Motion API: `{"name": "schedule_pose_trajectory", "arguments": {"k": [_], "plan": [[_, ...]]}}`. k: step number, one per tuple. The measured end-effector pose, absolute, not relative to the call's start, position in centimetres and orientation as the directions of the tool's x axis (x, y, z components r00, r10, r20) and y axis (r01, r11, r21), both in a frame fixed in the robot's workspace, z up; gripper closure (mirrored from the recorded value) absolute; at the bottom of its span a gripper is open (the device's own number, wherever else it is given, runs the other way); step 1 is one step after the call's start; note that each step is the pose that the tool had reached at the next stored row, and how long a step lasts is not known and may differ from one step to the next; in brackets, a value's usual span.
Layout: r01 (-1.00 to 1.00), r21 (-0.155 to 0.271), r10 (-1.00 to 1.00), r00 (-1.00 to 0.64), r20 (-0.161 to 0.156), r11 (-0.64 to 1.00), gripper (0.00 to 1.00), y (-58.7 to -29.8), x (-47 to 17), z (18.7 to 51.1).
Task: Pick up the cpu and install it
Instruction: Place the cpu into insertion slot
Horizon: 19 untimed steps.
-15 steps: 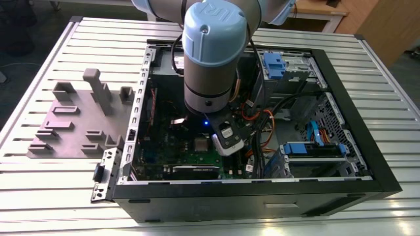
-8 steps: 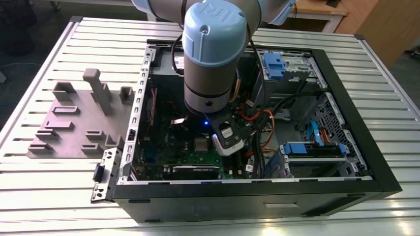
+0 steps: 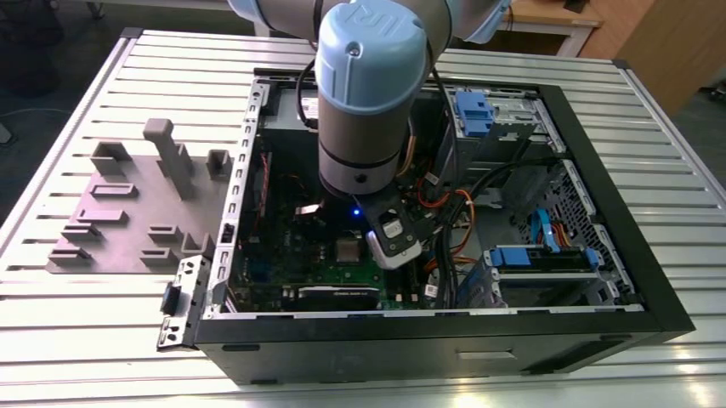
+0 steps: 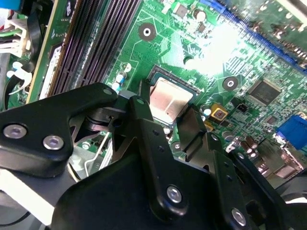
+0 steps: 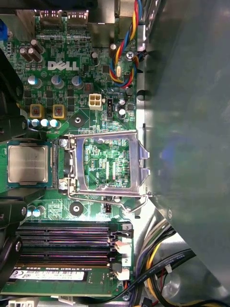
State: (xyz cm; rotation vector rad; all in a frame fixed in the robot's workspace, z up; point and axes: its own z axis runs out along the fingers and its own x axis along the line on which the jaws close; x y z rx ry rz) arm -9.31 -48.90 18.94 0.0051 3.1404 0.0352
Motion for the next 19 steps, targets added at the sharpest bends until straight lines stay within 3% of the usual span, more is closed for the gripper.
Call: {"name": "schedule_pose_trajectory", "arguments": {"k": [19], "plan": [[0.003,0.016,0.003,-1.000,-0.001,1.000,0.53,-48.59,-9.31,18.85]]}}
